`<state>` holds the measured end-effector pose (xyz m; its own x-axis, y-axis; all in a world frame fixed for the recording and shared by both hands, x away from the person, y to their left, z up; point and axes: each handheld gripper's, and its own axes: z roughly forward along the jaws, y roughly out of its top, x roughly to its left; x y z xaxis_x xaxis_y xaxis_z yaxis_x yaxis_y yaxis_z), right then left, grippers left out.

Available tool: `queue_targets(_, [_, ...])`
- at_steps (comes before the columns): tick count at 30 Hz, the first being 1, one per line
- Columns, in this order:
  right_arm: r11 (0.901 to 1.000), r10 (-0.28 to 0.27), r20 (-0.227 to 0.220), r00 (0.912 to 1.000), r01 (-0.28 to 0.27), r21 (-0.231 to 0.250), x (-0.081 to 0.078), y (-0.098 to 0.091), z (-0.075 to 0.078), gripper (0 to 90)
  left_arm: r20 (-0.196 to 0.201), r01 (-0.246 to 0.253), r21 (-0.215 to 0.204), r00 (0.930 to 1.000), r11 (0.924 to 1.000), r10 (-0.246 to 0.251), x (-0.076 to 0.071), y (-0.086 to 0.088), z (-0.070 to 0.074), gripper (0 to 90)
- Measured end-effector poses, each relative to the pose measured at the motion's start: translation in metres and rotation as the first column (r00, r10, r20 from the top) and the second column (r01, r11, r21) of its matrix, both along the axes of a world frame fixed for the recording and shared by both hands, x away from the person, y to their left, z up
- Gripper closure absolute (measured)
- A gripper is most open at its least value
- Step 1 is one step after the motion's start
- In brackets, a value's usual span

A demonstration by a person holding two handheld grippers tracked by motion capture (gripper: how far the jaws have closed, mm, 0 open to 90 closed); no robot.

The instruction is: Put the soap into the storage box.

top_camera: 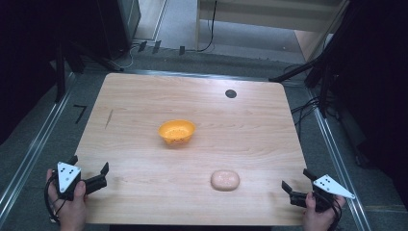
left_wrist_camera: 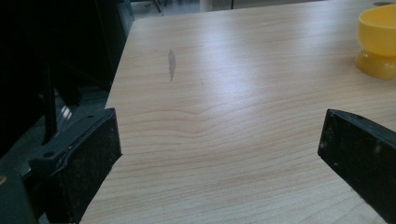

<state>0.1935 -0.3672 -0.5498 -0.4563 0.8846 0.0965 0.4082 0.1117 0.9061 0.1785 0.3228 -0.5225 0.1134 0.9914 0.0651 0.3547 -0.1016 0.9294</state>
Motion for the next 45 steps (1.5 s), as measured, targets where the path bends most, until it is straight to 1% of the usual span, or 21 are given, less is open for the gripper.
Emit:
queue_targets(10, [0.9979, 0.043, -0.017, 0.9989, -0.044, -0.049, 0.004, 0.002, 0.005, 2.4, -0.018, -0.005, -0.025, 0.9998, 0.9997, 0.004, 0.002, 0.003, 0.0, 0.0])
queue_targets(13, [0.9875, 0.117, -0.048, 0.9919, -0.121, -0.1, 0.01, 0.012, 0.014, 6.9, -0.019, -0.006, -0.031, 0.9998, 0.9995, 0.005, 0.003, 0.003, 0.0, 0.0])
queue_targets(16, [0.966, 0.192, -0.094, 0.9769, -0.205, -0.158, 0.016, 0.025, 0.02, 6.9, -0.021, -0.004, -0.033, 0.9998, 0.9994, 0.003, 0.003, 0.003, 0.0, 0.0])
queue_targets(17, [0.966, 0.192, -0.094, 0.9769, -0.205, -0.158, 0.016, 0.025, 0.02, 6.9, -0.021, -0.004, -0.033, 0.9998, 0.9994, 0.003, 0.003, 0.003, 0.0, 0.0])
queue_targets(18, [0.9492, 0.229, -0.12, 0.9659, -0.249, -0.192, 0.02, 0.034, 0.023, 7.0, -0.024, -0.003, -0.04, 0.9997, 0.9992, 0.002, 0.003, 0.004, 0.0, 0.0])
queue_targets(19, [0.9492, 0.229, -0.12, 0.9659, -0.249, -0.192, 0.02, 0.034, 0.023, 7.0, -0.024, -0.003, -0.04, 0.9997, 0.9992, 0.002, 0.003, 0.004, 0.0, 0.0])
queue_targets(22, [0.9211, 0.298, -0.159, 0.9413, -0.327, -0.211, 0.027, 0.049, 0.028, 8.9, -0.027, -0.004, -0.04, 0.9996, 0.9992, 0.003, 0.003, 0.004, 0.0, 0.0])
queue_targets(25, [0.9118, 0.313, -0.174, 0.9336, -0.347, -0.22, 0.031, 0.054, 0.03, 12.1, -0.027, -0.004, -0.04, 0.9996, 0.9992, 0.003, 0.003, 0.004, 0.0, 0.0])
queue_targets(27, [0.8911, 0.337, -0.197, 0.9208, -0.379, -0.249, 0.037, 0.06, 0.033, 13.3, -0.025, -0.002, -0.041, 0.9997, 0.9992, 0.001, 0.003, 0.004, 0.0, 0.0])
queue_targets(29, [0.8832, 0.347, -0.206, 0.9148, -0.393, -0.256, 0.039, 0.062, 0.034, 13.3, -0.024, -0.002, -0.043, 0.9997, 0.9991, 0.001, 0.003, 0.004, 0.0, 0.0])
queue_targets(30, [0.8697, 0.358, -0.22, 0.9074, -0.41, -0.275, 0.042, 0.065, 0.037, 13.3, -0.024, -0.001, -0.043, 0.9997, 0.9991, 0.0, 0.003, 0.004, 0.0, 0.0])
queue_targets(31, [0.8697, 0.358, -0.22, 0.9074, -0.41, -0.275, 0.042, 0.065, 0.037, 13.3, -0.024, -0.001, -0.043, 0.9997, 0.9991, 0.0, 0.003, 0.004, 0.0, 0.0])
queue_targets(33, [0.8479, 0.377, -0.235, 0.8958, -0.436, -0.301, 0.047, 0.071, 0.041, 13.4, -0.025, -0.001, -0.042, 0.9997, 0.9991, 0.0, 0.003, 0.004, 0.0, 0.0])
queue_targets(34, [0.8479, 0.377, -0.235, 0.8958, -0.436, -0.301, 0.047, 0.071, 0.041, 13.4, -0.025, -0.001, -0.042, 0.9997, 0.9991, 0.0, 0.003, 0.004, 0.0, 0.0])
queue_targets(38, [0.8138, 0.428, -0.276, 0.8607, -0.5, -0.297, 0.055, 0.08, 0.046, 13.3, -0.026, -0.001, -0.044, 0.9997, 0.999, 0.0, 0.003, 0.005, 0.0, 0.0])
queue_targets(39, [0.8138, 0.428, -0.276, 0.8607, -0.5, -0.297, 0.055, 0.08, 0.046, 13.3, -0.027, -0.001, -0.045, 0.9996, 0.999, 0.0, 0.003, 0.005, 0.0, 0.0])
queue_targets(40, [0.8022, 0.442, -0.291, 0.8485, -0.519, -0.295, 0.058, 0.084, 0.046, 13.3, -0.028, 0.0, -0.045, 0.9996, 0.999, -0.001, 0.003, 0.005, 0.001, 0.0])
queue_targets(41, [0.8022, 0.442, -0.291, 0.8485, -0.519, -0.295, 0.058, 0.084, 0.046, 13.3, -0.028, -0.001, -0.046, 0.9996, 0.9989, -0.001, 0.003, 0.005, 0.0, 0.0])
queue_targets(42, [0.7939, 0.452, -0.296, 0.8414, -0.531, -0.297, 0.059, 0.086, 0.046, 13.3, -0.028, 0.0, -0.045, 0.9996, 0.999, -0.001, 0.003, 0.005, 0.001, 0.0])
queue_targets(43, [0.7731, 0.46, -0.32, 0.8282, -0.551, -0.314, 0.061, 0.091, 0.047, 13.2, -0.027, 0.0, -0.045, 0.9996, 0.999, -0.001, 0.003, 0.005, 0.0, 0.0])
queue_targets(45, [0.7509, 0.466, -0.333, 0.8195, -0.566, -0.341, 0.063, 0.096, 0.048, 13.2, -0.027, 0.001, -0.044, 0.9996, 0.999, -0.002, 0.003, 0.004, 0.0, 0.0])
